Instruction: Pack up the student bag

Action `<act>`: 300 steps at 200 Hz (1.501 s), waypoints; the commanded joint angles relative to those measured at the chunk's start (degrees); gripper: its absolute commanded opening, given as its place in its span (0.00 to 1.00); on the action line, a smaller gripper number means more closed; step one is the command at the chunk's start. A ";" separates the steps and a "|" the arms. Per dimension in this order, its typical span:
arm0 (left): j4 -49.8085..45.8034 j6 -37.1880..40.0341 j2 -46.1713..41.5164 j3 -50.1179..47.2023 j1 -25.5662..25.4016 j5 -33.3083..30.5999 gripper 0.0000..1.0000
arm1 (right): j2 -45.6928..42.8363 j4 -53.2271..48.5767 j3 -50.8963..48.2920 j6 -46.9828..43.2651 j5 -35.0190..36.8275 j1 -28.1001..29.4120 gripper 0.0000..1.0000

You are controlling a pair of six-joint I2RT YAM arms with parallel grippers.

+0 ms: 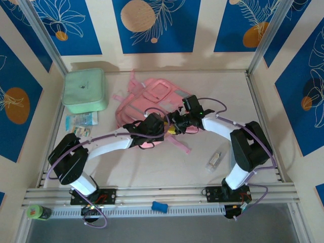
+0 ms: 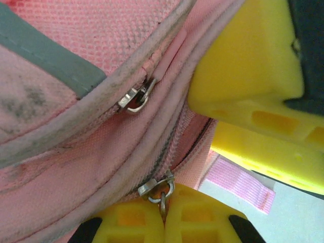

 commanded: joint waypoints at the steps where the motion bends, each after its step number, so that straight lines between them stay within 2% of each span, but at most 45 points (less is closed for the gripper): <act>1: 1.92 0.74 -0.27 2.51 -1.10 2.65 0.00 | 0.70 1.59 2.89 -1.66 3.53 0.37 0.46; 27: 1.86 1.29 0.01 2.88 -1.15 3.34 0.00 | 2.40 -0.60 4.18 -4.87 2.42 -1.39 0.20; 54: -3.13 3.11 -1.08 3.14 -1.14 0.63 0.00 | 0.60 -6.50 4.91 -13.83 5.64 -2.35 0.05; 73: -8.75 4.37 -3.38 2.73 -1.10 -2.51 0.00 | -0.52 -10.68 5.94 -20.26 3.29 -6.10 0.00; 99: -12.74 6.69 -7.41 -0.70 0.72 -4.76 0.00 | -0.14 -16.63 9.31 -28.26 0.64 -12.63 0.00; 125: -13.38 7.32 -9.30 -3.34 2.42 -3.15 0.00 | 2.70 -19.85 14.74 -31.94 0.91 -16.25 0.00; 140: -11.35 7.28 -9.48 -3.81 2.34 0.33 0.00 | 3.19 -20.07 16.59 -31.78 0.14 -16.96 0.00; 156: -8.41 7.69 -9.13 -3.27 2.37 5.67 0.00 | 0.67 -17.63 14.31 -30.48 -0.32 -15.62 0.18; 164: -7.96 7.72 -9.00 -2.63 2.17 6.18 0.00 | -0.86 -17.40 13.13 -29.61 -0.37 -14.40 0.31; 171: -8.10 7.72 -8.81 -1.81 1.99 5.53 0.00 | -1.53 -18.48 12.92 -28.98 -0.63 -13.59 0.36; 193: -8.04 8.17 -7.39 0.95 1.98 5.82 0.00 | -5.43 -21.28 9.78 -23.72 1.98 -10.41 0.48; 213: -7.54 8.38 -6.59 2.32 1.72 6.29 0.00 | -9.75 -16.48 3.53 -15.01 2.73 -5.03 0.57; 233: -7.15 8.25 -6.41 2.38 1.72 5.53 0.00 | -10.02 -11.25 0.69 -6.22 3.78 -0.13 0.62; 270: -5.49 7.50 -6.50 1.20 1.65 5.99 0.00 | -6.55 -4.34 0.77 3.53 10.05 4.74 0.61; 300: -4.75 7.35 -7.17 0.36 1.66 5.81 0.00 | -3.83 -3.96 2.53 2.27 14.67 5.63 0.36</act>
